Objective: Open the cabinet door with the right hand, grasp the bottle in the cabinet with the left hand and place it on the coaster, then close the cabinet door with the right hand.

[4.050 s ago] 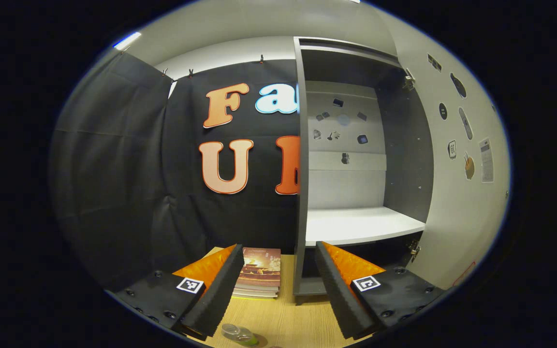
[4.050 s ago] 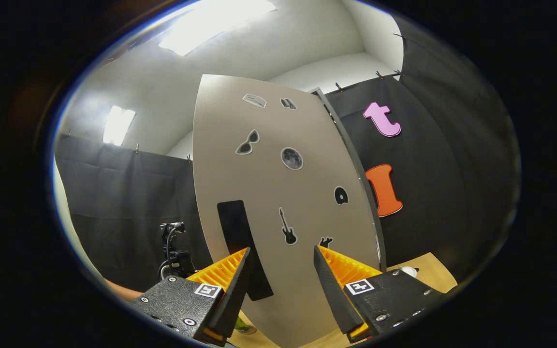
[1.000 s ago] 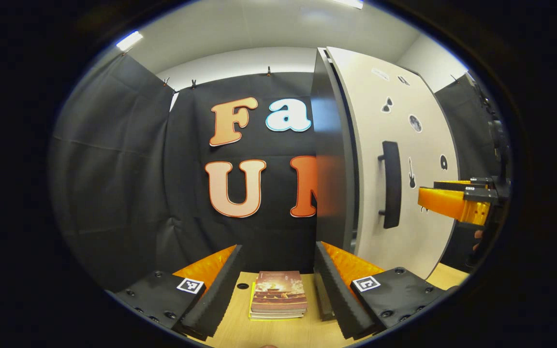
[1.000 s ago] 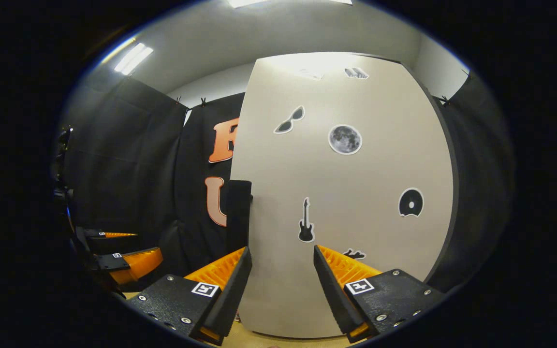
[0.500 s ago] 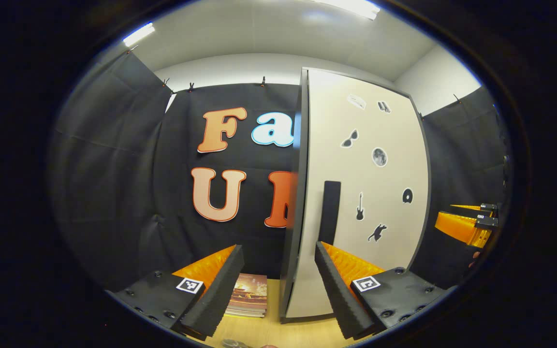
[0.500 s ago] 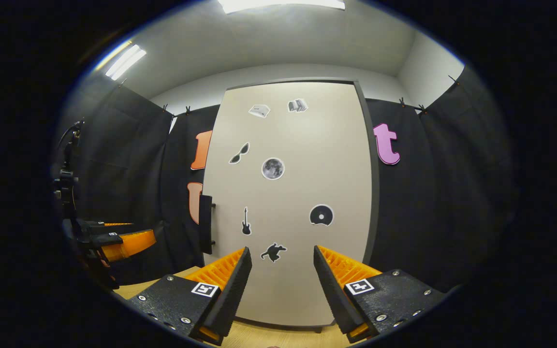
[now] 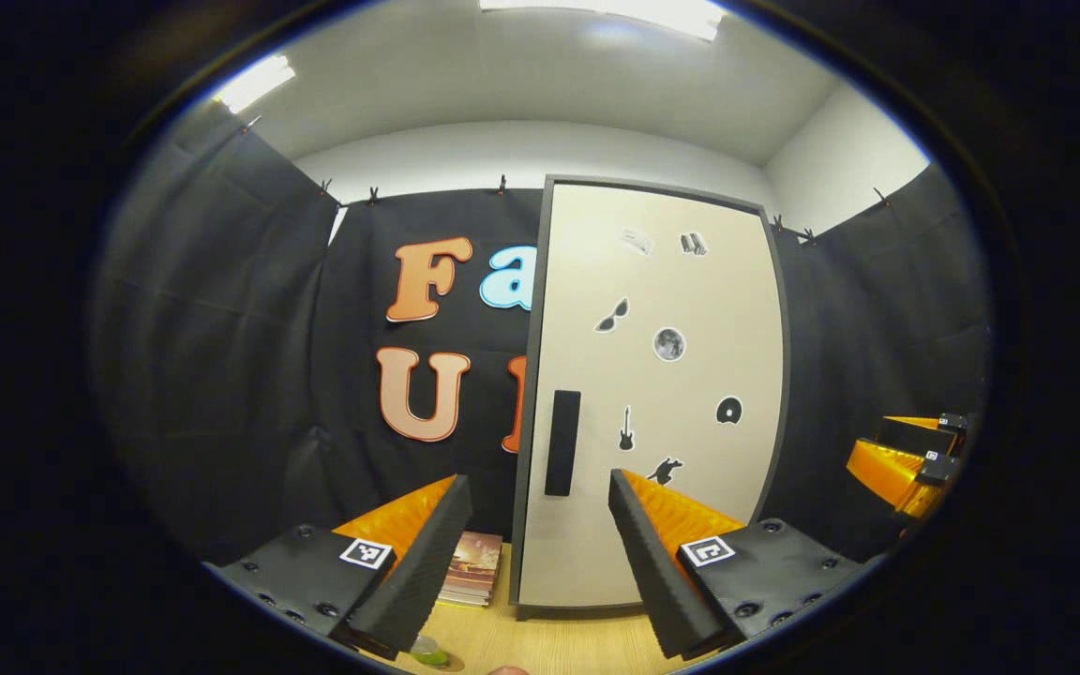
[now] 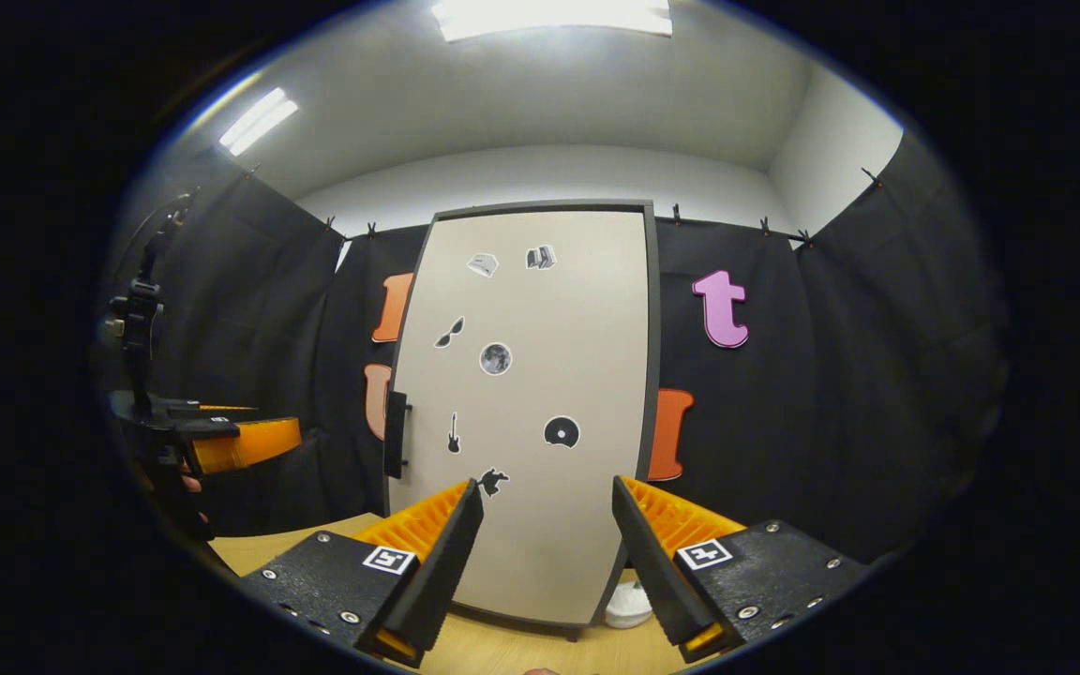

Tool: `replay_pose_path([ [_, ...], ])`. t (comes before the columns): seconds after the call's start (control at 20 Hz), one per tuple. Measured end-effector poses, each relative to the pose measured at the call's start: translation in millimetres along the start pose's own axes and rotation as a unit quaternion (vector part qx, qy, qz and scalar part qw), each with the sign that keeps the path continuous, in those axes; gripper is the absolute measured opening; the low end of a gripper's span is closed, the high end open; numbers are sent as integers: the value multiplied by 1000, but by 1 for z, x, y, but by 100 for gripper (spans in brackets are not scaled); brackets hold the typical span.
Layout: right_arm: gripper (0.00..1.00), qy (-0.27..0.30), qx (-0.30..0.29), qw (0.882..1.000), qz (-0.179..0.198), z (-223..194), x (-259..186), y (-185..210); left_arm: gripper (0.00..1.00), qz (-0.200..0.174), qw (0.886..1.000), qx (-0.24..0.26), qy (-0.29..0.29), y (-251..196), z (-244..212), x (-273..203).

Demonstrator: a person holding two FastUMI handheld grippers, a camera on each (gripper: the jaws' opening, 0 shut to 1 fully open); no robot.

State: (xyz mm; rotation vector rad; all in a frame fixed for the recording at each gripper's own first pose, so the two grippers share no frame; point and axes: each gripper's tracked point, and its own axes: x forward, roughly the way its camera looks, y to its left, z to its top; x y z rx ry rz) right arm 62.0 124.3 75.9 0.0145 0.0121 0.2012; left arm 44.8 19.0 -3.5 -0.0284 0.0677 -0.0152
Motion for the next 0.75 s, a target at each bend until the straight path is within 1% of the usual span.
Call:
replay_pose_path([
  [0.1, 89, 5, 10, 1000, 6, -6, -10, -5, 93, 7, 1000, 6, -3, -11, 8, -14],
  [0.2, 89, 4, 17, 1000, 16, -5, -21, -8, 93, 17, 1000, 17, -10, -21, 20, -27],
  [0.35, 90, 4, 17, 1000, 14, -2, -30, -16, 93, 44, 998, 32, -24, -24, 38, -40],
  [0.55, 90, -11, 26, 1000, 10, 8, -38, -27, 93, 41, 998, 41, -28, -36, 49, -44],
  [0.6, 90, -10, 29, 999, 12, 7, -40, -27, 96, 41, 998, 44, -30, -37, 51, -45],
  [0.7, 90, -7, 32, 999, 7, 6, -41, -31, 96, 36, 998, 44, -30, -41, 52, -44],
  [0.75, 90, -8, 32, 999, 5, 8, -42, -32, 93, 34, 998, 43, -30, -43, 53, -44],
])
